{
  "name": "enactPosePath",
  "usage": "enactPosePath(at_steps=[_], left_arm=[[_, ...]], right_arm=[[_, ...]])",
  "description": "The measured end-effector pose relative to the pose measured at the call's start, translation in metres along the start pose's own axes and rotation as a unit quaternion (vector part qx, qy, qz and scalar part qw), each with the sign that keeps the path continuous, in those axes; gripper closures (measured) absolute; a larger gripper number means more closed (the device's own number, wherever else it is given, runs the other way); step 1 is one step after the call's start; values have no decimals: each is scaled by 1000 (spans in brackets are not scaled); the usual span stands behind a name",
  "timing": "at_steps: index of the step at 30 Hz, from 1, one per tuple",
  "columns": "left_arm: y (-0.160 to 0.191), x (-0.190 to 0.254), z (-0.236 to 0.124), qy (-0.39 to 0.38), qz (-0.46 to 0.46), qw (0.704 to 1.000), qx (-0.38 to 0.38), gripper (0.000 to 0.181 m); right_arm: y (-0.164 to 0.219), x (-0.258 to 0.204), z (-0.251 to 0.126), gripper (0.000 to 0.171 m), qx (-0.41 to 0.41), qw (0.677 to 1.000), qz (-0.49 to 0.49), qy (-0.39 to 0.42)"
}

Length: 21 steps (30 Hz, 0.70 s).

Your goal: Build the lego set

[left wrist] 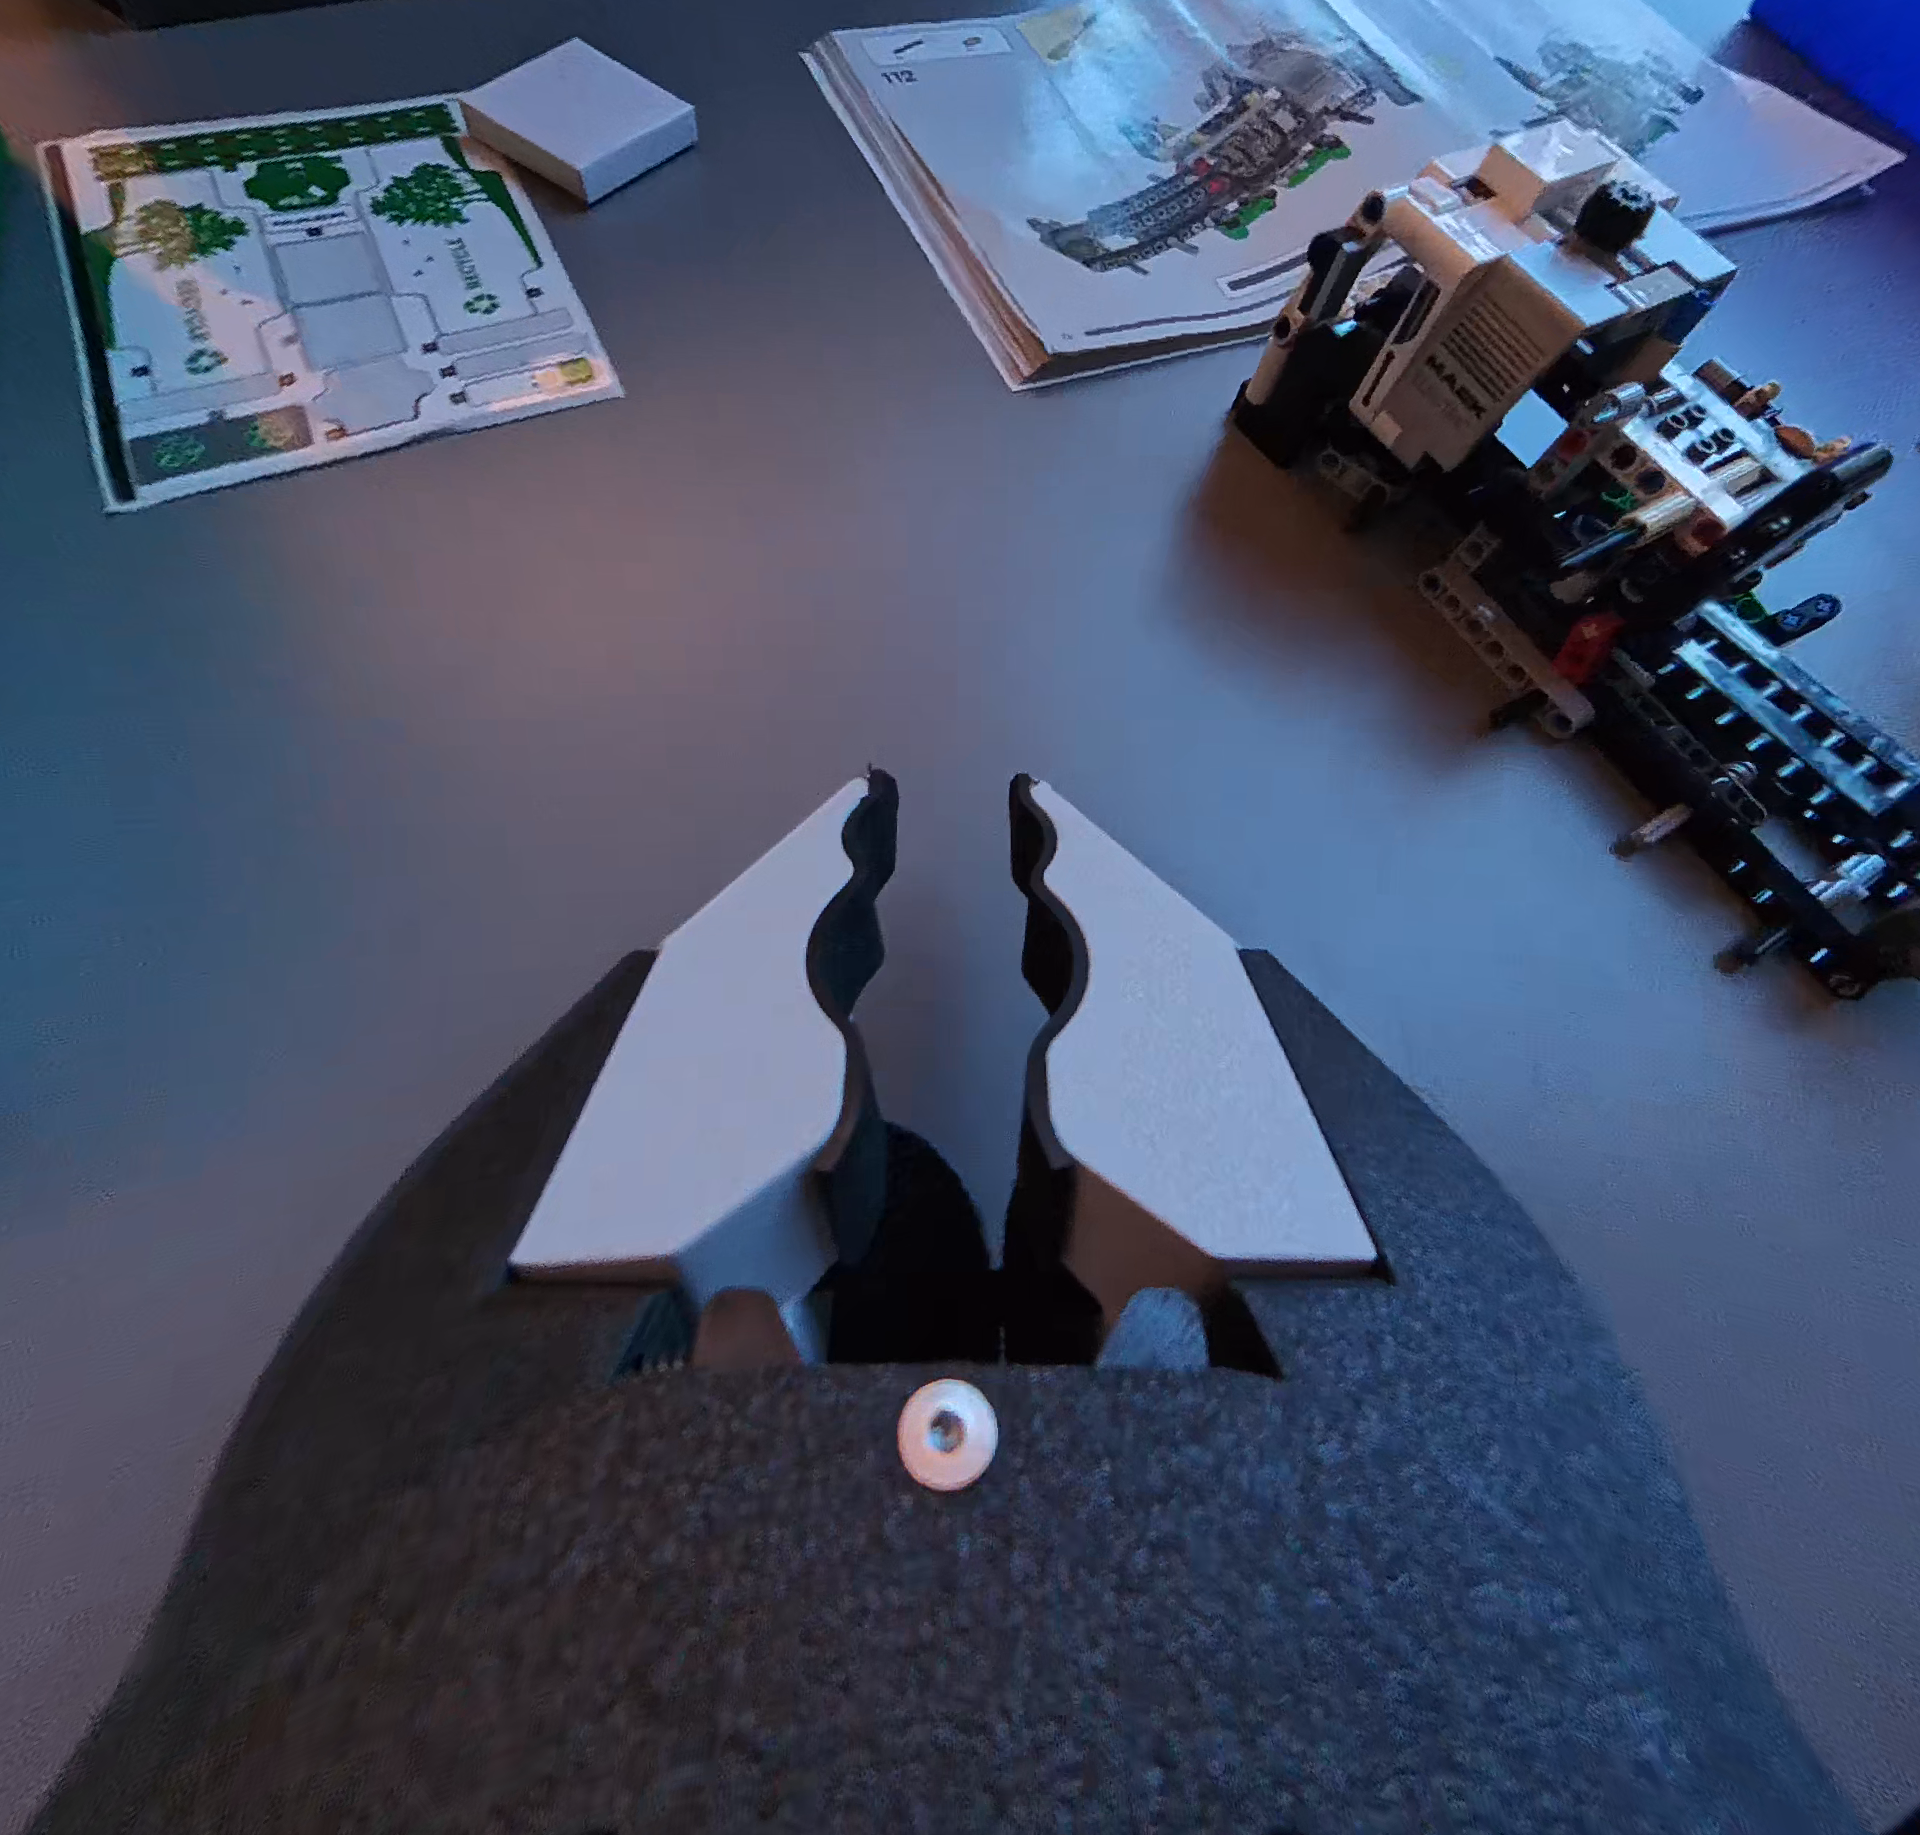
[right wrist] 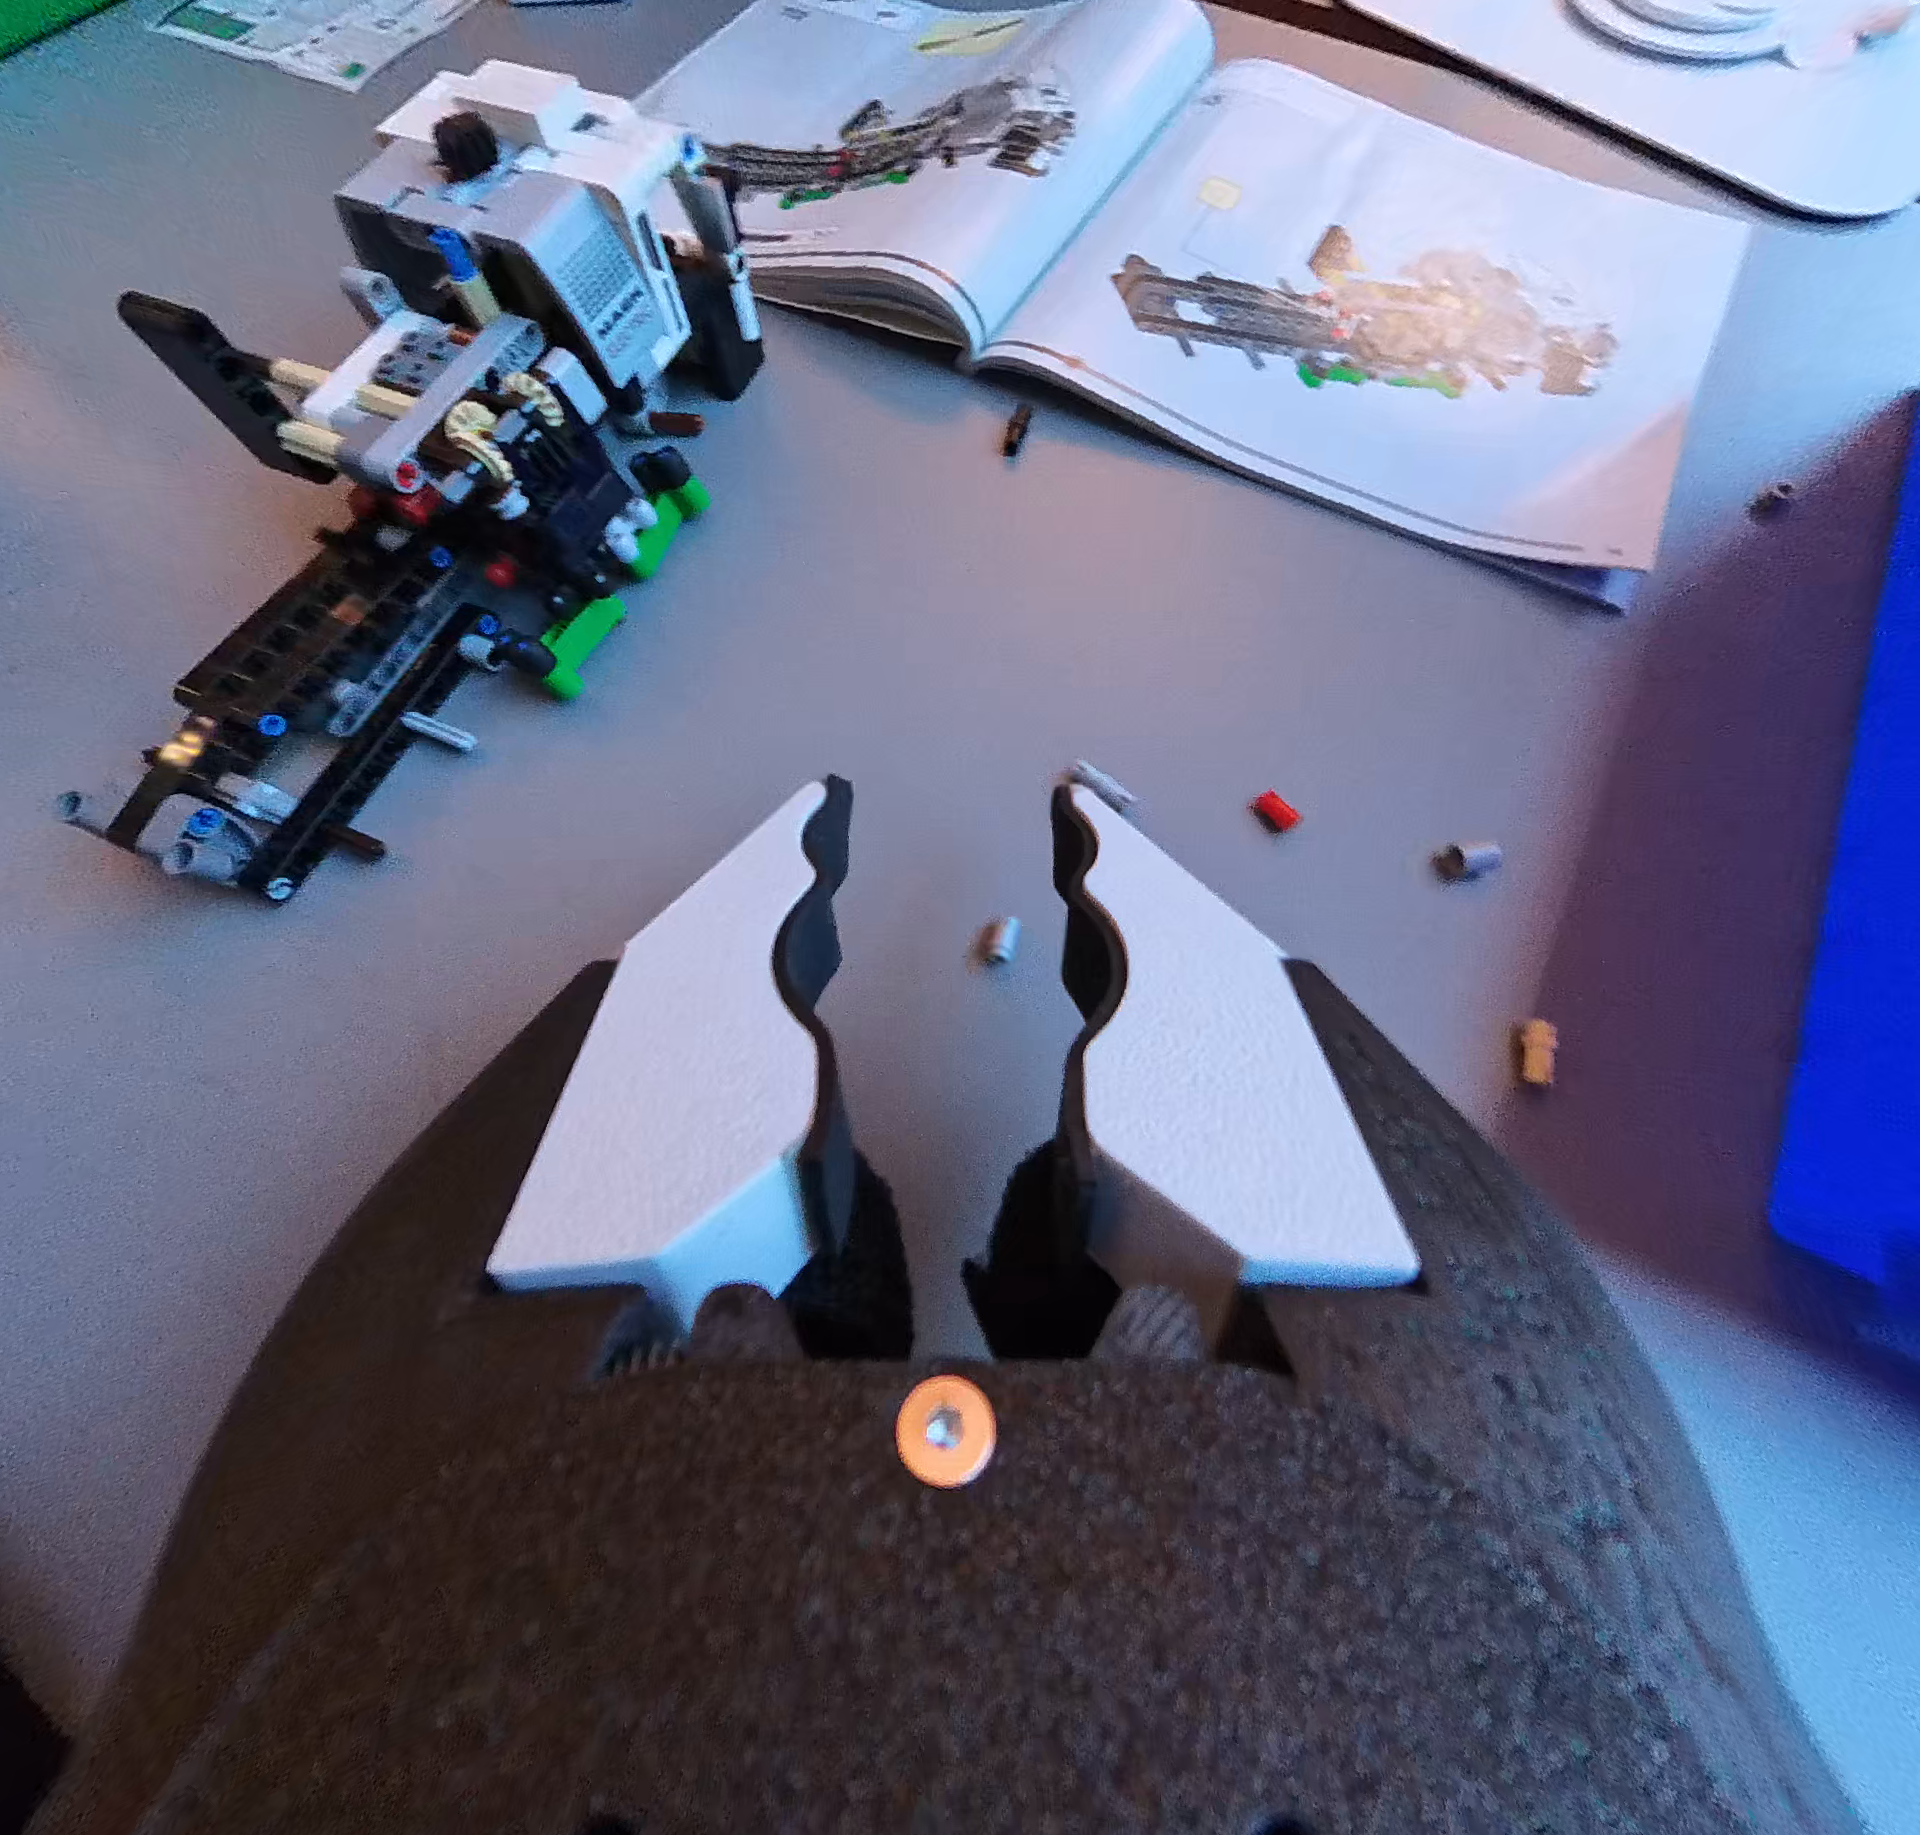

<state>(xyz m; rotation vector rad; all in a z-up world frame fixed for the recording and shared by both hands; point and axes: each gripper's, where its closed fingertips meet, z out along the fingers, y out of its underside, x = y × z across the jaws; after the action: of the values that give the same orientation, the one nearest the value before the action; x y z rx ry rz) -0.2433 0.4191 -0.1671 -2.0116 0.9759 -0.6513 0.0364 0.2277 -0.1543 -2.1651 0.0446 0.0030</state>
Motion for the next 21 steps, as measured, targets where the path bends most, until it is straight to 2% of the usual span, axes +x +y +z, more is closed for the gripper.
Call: enactPosePath(at_steps=[4,9,13,17,21], left_arm=[[-8,10,16,12,23,1000,-7,161],[-19,20,34,19,35,999,-4,163],[-15,26,46,44,34,998,-37,166],[-18,22,46,52,1,998,-32,166],[-20,20,48,45,-2,999,-28,159]], right_arm=[[3,20,-9,133,17,999,25,28],[-23,49,-3,133,75,994,55,58],[-39,62,14,133,89,993,56,46],[-46,72,25,134,95,994,32,42],[-51,75,26,139,116,992,47,26]])
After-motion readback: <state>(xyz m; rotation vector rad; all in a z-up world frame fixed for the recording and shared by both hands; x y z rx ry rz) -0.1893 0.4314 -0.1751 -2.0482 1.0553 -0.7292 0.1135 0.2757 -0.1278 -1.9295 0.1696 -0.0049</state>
